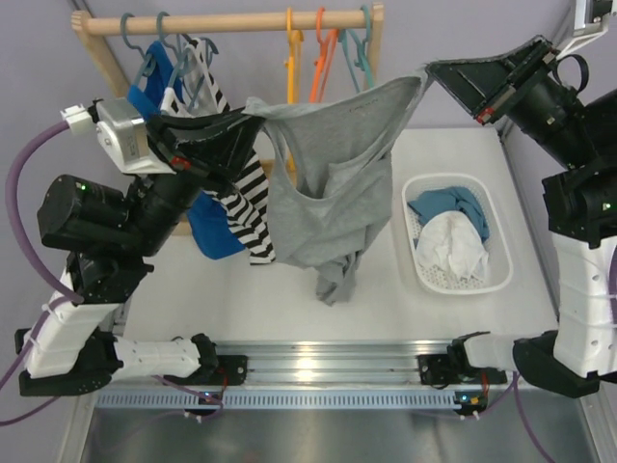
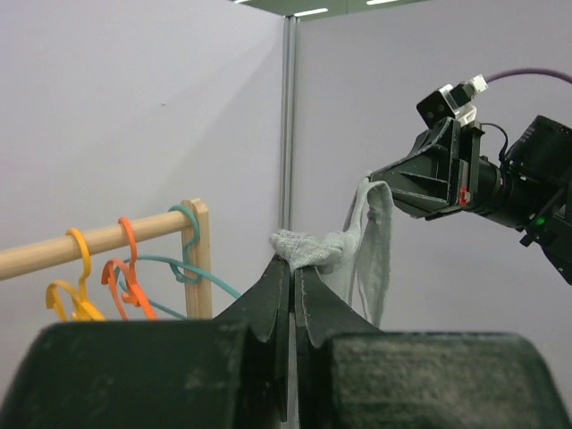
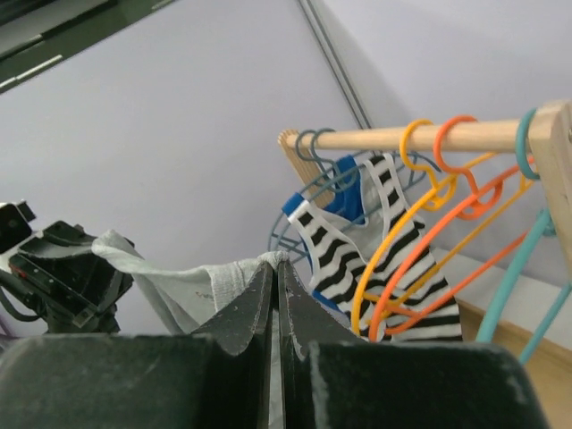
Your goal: Place the tank top on the hanger
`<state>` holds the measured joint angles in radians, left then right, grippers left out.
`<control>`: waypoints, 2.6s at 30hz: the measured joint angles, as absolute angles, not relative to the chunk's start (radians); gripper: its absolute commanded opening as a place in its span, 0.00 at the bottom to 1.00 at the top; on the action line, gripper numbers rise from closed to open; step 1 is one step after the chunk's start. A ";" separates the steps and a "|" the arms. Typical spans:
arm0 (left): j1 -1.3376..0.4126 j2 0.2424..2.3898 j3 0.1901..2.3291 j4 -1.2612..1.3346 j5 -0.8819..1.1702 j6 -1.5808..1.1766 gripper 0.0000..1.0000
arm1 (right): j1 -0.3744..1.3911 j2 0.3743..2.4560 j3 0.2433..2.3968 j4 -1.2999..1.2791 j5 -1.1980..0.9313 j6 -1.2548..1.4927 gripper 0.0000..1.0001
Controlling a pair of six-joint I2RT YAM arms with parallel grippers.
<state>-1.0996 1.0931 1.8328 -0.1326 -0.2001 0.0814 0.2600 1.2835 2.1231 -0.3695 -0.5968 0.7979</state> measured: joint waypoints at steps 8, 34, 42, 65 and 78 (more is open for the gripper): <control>-1.100 1.095 1.755 -0.213 -0.249 0.055 0.00 | 0.260 1.181 1.829 -0.336 -0.597 0.801 0.00; -1.066 1.083 0.749 -0.255 -0.399 -0.574 0.00 | 0.456 1.089 0.712 -0.348 -0.266 0.753 0.00; -0.898 1.205 0.708 -0.127 -0.235 -0.604 0.24 | 0.460 1.206 0.717 -0.252 -0.186 0.793 0.00; -0.873 0.854 0.776 -0.371 -0.175 -0.570 0.45 | 0.462 1.066 0.741 -0.279 -0.104 0.782 0.61; -0.872 0.773 1.280 -0.486 -0.102 -0.392 0.47 | 0.462 0.895 0.740 -0.377 -0.073 0.741 0.62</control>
<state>-0.8719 0.7734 1.2804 -0.4862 -0.1020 -0.3920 0.4622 0.8951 0.7403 -0.3775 -0.0727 0.7410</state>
